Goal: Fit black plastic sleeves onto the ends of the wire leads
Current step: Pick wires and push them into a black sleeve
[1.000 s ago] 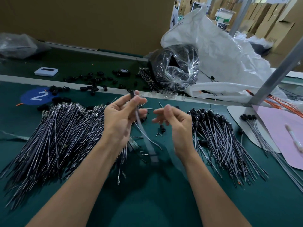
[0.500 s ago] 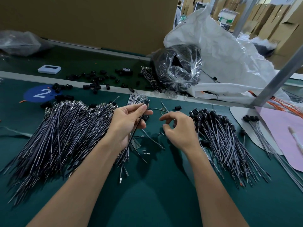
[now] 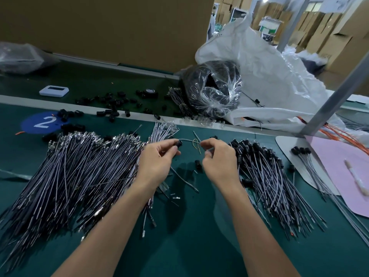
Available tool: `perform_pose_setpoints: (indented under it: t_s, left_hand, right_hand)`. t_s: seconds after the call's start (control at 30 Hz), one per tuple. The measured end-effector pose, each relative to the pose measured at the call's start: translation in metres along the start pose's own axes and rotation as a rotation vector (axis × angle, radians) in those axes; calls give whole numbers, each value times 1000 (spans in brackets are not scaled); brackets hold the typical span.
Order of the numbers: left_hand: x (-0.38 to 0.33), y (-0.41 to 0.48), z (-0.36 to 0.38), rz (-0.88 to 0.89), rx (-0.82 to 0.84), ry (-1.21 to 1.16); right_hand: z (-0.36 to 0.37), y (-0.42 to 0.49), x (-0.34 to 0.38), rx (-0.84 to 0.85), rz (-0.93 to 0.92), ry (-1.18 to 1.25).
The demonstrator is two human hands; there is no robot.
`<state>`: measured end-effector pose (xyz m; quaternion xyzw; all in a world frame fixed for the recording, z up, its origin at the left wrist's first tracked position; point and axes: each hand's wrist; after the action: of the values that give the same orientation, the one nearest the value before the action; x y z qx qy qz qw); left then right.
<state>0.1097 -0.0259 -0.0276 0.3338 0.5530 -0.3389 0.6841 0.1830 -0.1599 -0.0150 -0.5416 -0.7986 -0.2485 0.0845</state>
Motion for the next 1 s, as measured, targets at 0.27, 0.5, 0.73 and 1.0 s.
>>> perform_pose_setpoints:
  t_s: [0.27,0.5,0.73,1.0]
  left_hand:
    - [4,1,-2,-87,92,31]
    - [1,1,-2,-111,96,-15]
    - [1,0,-3,-102,95,-10]
    - [-1,0,-4,-112,88,-11]
  right_hand:
    - [19,118,-5,165,-10,-315]
    - [54,165,-18,408,-64,-481]
    - [49,143,-21,160,-271,-441]
    - [13,96,-1,279,-273,-337]
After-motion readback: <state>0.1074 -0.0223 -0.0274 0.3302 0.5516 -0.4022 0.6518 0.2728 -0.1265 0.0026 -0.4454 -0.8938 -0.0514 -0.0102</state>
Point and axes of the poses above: each hand's wrist, its own y-axis towards the middle knuckle, its own z-axis out of the palm, x = y × z, and after that the axes turned 12 degrees about -y, right-handed
